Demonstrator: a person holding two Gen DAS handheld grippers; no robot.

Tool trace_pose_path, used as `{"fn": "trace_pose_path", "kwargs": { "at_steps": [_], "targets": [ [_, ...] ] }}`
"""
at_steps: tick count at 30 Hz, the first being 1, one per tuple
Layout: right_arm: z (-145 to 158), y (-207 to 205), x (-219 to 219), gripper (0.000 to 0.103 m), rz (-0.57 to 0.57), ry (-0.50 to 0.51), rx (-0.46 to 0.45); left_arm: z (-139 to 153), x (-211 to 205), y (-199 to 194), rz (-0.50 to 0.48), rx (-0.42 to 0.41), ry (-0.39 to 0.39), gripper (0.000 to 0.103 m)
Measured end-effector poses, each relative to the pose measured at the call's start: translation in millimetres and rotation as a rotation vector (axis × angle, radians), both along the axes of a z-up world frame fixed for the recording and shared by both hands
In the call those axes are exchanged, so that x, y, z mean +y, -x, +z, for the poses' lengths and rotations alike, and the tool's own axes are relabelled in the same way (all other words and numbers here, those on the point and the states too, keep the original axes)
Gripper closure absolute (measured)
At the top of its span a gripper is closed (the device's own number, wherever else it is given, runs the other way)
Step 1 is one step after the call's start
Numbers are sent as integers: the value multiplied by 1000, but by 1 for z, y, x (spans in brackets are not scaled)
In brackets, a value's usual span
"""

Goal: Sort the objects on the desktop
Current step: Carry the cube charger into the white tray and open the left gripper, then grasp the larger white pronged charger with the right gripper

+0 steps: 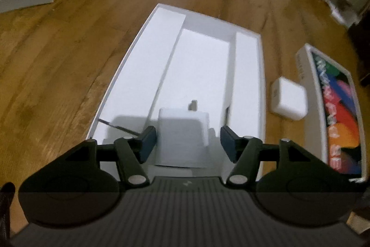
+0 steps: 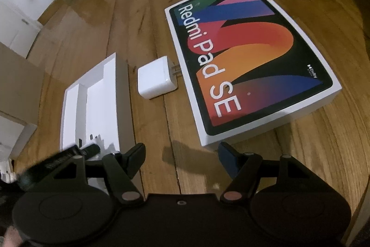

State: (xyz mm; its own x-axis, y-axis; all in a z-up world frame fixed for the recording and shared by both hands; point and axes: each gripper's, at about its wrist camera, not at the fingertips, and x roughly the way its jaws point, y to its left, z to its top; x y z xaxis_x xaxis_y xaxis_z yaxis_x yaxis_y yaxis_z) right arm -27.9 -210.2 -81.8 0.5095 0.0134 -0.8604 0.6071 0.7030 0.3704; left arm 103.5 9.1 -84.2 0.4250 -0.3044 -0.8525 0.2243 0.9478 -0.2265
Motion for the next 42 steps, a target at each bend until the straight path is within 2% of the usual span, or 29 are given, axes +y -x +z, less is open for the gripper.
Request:
{"fn": "trace_pose_path", "kwargs": {
  "at_steps": [3, 5, 7, 10, 12, 14, 15, 18, 22, 27, 29, 31, 35, 38, 42],
  "targets": [
    [-3, -2, 1, 28, 1, -6, 5, 16, 3, 5, 15, -17, 20, 36],
    [-4, -2, 2, 28, 1, -8, 1, 27, 2, 10, 6, -35, 17, 28],
    [-4, -3, 3, 28, 7, -1, -4, 38, 2, 16, 0, -62, 16, 27],
    [2, -4, 9, 41, 49, 29, -20, 47, 10, 18, 3, -94, 23, 27],
    [9, -5, 11, 42, 69, 40, -40, 52, 13, 14, 11, -99, 20, 27],
    [16, -6, 11, 51, 72, 35, -76, 57, 16, 13, 18, -92, 41, 27],
    [20, -10, 12, 52, 74, 50, -78, 60, 18, 14, 21, -89, 53, 27],
    [35, -43, 22, 47, 120, 210, -45, 65, 22, 14, 24, -78, 68, 20],
    [37, -78, 27, 47, 316, 344, -24, 59, 26, 12, 35, -53, 34, 17],
    [20, -93, 10, 42, 326, 173, -22, 45, 41, 8, 111, -22, 110, 17],
    [9, -102, 11, 42, 326, 158, -6, 41, 44, 8, 120, -22, 109, 17],
    [0, -111, 14, 42, 340, 172, 10, 39, 49, 8, 126, -25, 102, 17],
    [-4, -127, 22, 42, 367, 286, 42, 36, 58, 1, 159, -9, 125, 17],
    [-3, -135, 20, 42, 355, 322, 65, 33, 63, -1, 171, 1, 139, 17],
    [-10, -148, 17, 39, 377, 360, 135, 27, 60, 2, 162, 63, 119, 17]
  ]
}}
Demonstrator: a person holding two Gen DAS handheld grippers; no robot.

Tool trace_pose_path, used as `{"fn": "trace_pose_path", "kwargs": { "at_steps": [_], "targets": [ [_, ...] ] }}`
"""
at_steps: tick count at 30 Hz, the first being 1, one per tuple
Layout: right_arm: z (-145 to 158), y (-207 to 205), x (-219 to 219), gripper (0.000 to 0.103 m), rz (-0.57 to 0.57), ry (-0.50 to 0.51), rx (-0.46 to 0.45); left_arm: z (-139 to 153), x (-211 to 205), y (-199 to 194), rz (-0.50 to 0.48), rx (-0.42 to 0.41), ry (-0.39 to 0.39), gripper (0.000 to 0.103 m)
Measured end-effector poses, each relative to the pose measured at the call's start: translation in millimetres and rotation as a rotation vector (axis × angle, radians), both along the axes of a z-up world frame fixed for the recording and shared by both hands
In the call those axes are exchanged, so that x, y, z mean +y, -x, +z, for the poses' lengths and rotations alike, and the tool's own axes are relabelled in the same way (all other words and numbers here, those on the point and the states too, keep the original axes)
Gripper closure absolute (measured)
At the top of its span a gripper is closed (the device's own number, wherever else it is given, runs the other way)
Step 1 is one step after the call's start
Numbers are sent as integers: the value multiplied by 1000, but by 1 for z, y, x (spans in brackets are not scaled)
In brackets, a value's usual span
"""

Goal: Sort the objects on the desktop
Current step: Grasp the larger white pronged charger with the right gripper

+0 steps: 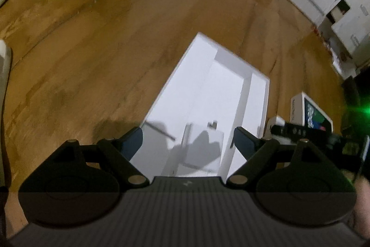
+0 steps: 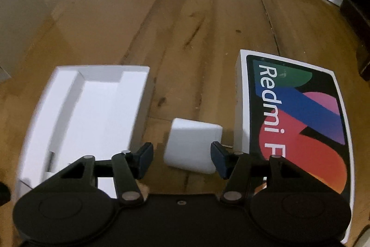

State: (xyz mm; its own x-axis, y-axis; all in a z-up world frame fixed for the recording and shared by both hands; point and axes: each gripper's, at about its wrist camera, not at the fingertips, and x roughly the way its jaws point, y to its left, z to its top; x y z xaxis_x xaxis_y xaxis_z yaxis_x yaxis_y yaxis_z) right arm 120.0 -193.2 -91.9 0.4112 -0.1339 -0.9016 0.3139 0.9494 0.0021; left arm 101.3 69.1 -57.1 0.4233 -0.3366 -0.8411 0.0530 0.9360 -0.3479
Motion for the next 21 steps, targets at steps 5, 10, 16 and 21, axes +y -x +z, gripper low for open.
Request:
{"fn": "trace_pose_path", "kwargs": {
  "at_steps": [5, 10, 16, 21],
  "targets": [
    [-2, -8, 5, 34, 12, 33, 35, 7, -7, 10, -40, -27, -17, 17],
    [-5, -5, 2, 34, -2, 34, 51, 8, -2, 9, -25, -32, -8, 17],
    [-11, -2, -7, 34, 3, 13, 57, -10, 3, 7, 31, 21, -10, 17],
    [-11, 3, -14, 34, 0, -23, 18, -14, 3, 8, 43, 51, 2, 17]
  ]
}}
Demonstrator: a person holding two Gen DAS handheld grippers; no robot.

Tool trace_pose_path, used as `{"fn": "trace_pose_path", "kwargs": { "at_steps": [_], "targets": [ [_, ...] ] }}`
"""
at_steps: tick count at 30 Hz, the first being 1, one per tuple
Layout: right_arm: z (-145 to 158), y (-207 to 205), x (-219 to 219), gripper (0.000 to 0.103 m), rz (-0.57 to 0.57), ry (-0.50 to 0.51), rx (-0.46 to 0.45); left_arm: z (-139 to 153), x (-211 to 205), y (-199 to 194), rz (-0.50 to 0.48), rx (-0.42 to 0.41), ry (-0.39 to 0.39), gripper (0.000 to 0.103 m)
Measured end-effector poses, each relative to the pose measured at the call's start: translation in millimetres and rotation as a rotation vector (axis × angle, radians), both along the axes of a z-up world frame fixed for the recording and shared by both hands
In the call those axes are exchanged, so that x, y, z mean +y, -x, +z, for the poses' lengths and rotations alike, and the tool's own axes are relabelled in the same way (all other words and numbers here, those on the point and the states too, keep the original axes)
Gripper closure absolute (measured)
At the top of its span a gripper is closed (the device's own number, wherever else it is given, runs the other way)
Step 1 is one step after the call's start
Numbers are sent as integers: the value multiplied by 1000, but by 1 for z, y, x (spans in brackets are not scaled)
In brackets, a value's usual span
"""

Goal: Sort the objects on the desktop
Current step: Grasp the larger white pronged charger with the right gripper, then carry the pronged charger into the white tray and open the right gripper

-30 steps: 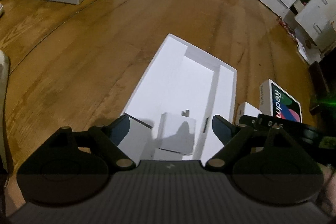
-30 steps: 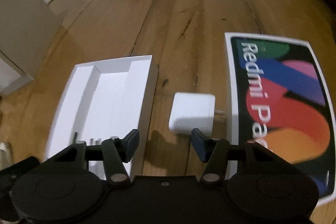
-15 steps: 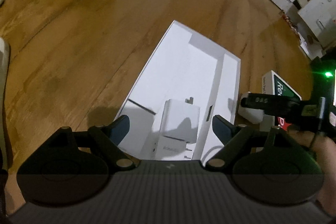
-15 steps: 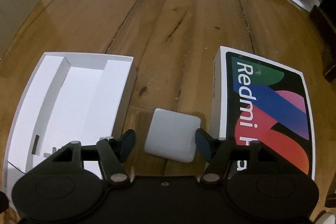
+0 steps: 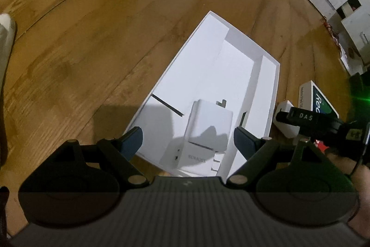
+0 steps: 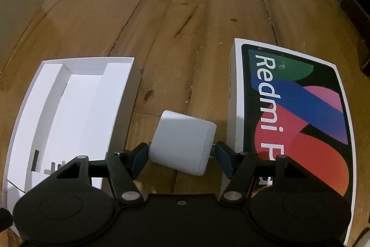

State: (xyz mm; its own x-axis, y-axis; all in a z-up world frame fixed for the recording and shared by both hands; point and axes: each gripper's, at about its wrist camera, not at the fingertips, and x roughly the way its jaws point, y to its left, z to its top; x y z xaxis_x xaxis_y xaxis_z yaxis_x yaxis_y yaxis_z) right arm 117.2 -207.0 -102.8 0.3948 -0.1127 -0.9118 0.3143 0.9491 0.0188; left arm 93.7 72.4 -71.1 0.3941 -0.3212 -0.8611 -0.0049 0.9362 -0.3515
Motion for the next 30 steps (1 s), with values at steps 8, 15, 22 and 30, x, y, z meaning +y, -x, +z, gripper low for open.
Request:
{"fn": "trace_pose_path", "kwargs": {
  "at_steps": [8, 15, 22, 30],
  "targets": [
    [0, 6, -1, 37, 14, -13, -38, 9, -2, 3, -20, -19, -18, 17],
    [2, 14, -11, 38, -45, -78, -77, 16, 1, 4, -13, -37, -12, 17],
    [5, 31, -25, 38, -138, -205, -157, 10, 14, 0, 38, -10, -4, 17],
    [21, 35, -9, 38, -79, -307, -283, 8, 22, -1, 60, -15, 0, 17]
  ]
}}
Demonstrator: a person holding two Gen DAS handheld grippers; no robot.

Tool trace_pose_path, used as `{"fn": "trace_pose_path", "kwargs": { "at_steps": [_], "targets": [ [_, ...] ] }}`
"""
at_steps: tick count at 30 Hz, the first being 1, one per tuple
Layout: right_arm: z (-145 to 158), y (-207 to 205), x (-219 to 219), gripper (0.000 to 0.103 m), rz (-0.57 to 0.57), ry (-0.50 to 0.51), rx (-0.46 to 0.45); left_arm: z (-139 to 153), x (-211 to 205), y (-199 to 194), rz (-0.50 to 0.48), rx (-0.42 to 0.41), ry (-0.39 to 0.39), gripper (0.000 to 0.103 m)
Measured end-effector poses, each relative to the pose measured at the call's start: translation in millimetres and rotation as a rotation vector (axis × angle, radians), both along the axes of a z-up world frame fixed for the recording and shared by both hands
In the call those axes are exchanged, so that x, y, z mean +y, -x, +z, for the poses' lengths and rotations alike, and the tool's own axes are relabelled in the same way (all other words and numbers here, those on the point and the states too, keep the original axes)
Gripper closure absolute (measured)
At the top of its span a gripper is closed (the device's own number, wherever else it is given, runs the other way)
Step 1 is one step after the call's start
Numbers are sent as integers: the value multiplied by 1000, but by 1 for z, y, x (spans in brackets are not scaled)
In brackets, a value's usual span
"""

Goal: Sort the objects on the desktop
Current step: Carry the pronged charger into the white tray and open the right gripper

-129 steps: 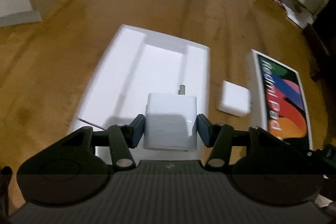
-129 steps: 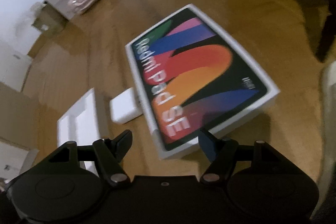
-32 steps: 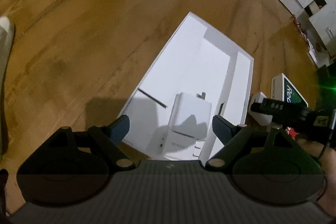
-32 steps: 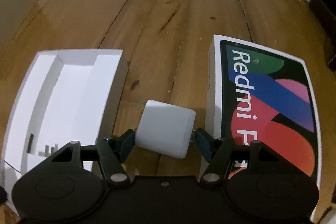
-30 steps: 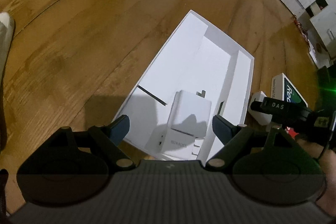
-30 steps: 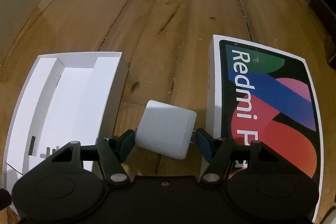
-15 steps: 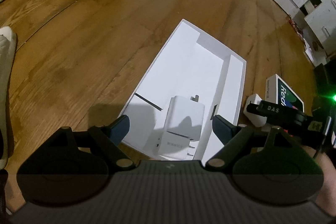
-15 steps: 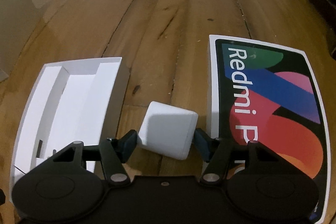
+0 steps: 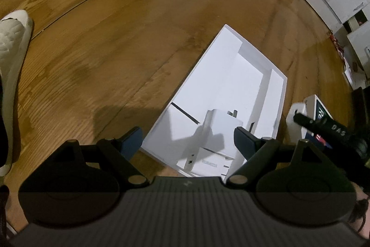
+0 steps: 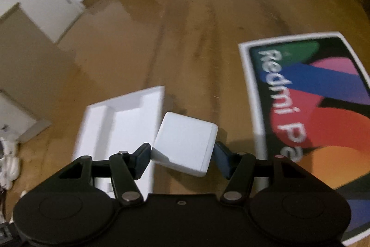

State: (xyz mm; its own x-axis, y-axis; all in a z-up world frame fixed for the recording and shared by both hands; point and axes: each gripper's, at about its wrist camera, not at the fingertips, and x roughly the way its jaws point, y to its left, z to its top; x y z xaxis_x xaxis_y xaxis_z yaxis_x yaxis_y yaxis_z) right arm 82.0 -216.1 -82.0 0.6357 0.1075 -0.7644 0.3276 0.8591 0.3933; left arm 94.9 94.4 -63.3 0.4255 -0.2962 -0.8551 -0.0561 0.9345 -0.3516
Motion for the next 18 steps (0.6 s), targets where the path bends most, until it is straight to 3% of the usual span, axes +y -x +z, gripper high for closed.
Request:
{"fn": "trace_pose_path", "kwargs": {
  "at_steps": [8, 18],
  "targets": [
    [11, -18, 50, 38, 191, 47, -76, -4, -1, 0, -31, -50, -47, 17],
    [4, -29, 81, 38, 278, 71, -56, -17, 17, -6, 9, -14, -29, 17]
  ]
}}
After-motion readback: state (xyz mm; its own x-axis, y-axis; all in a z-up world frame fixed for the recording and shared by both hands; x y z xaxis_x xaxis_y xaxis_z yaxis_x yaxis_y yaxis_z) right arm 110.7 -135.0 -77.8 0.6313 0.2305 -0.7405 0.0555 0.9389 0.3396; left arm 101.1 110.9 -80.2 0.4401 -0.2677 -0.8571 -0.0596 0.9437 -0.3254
